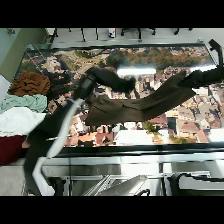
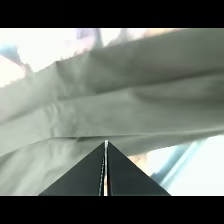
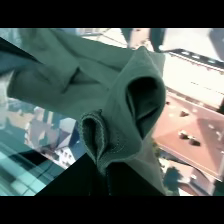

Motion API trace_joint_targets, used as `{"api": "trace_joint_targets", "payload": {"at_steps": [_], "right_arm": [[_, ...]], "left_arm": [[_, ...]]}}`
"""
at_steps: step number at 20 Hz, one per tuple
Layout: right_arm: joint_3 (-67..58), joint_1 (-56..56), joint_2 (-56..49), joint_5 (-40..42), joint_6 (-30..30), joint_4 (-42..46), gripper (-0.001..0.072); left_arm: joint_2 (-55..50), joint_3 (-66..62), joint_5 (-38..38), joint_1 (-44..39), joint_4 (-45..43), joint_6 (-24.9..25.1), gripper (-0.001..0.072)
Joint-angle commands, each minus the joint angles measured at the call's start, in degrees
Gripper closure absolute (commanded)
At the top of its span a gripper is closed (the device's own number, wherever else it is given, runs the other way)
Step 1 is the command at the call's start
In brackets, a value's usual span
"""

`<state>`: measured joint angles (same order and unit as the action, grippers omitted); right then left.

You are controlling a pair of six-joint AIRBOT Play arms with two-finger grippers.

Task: Fold the shirts.

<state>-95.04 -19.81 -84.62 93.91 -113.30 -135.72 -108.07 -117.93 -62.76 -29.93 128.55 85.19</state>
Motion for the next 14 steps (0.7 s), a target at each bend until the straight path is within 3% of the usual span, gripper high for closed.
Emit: {"api": "trace_joint_targets", "payload": {"at_steps": [1, 5, 8, 9, 10, 11, 14], "right_arm": [[0.50, 8.22, 0.02, -4.87, 1.05, -3.02, 0.0688], [3.02, 32.44, -2.10, -25.22, 4.28, -3.15, 0.0688], [3.02, 51.39, -10.36, -50.62, 7.10, -2.91, 0.0685], [3.02, 56.54, -14.12, -58.23, 7.15, -2.93, 0.0577], [2.99, 60.96, -17.90, -64.37, 7.74, -2.93, 0.0251], [2.95, 64.35, -21.40, -67.91, 9.18, -2.91, 0.0097], [2.95, 63.65, -23.30, -62.58, 10.58, 0.59, 0.0113]], "left_arm": [[18.53, 3.85, -7.61, 11.89, -0.15, 1.05, 0.0686], [41.53, 13.57, -7.93, 26.21, -2.49, 1.05, 0.0686], [54.84, 21.97, -7.98, 34.93, -7.08, 1.07, 0.0685], [58.38, 25.18, -7.96, 37.42, -7.50, 1.11, 0.0685], [61.79, 28.85, -7.78, 39.98, -7.34, 1.11, 0.0685], [64.61, 32.17, -7.72, 41.86, -7.37, 1.16, 0.0685], [70.77, 40.92, -5.97, 45.72, -7.34, 2.08, 0.0686]]}}
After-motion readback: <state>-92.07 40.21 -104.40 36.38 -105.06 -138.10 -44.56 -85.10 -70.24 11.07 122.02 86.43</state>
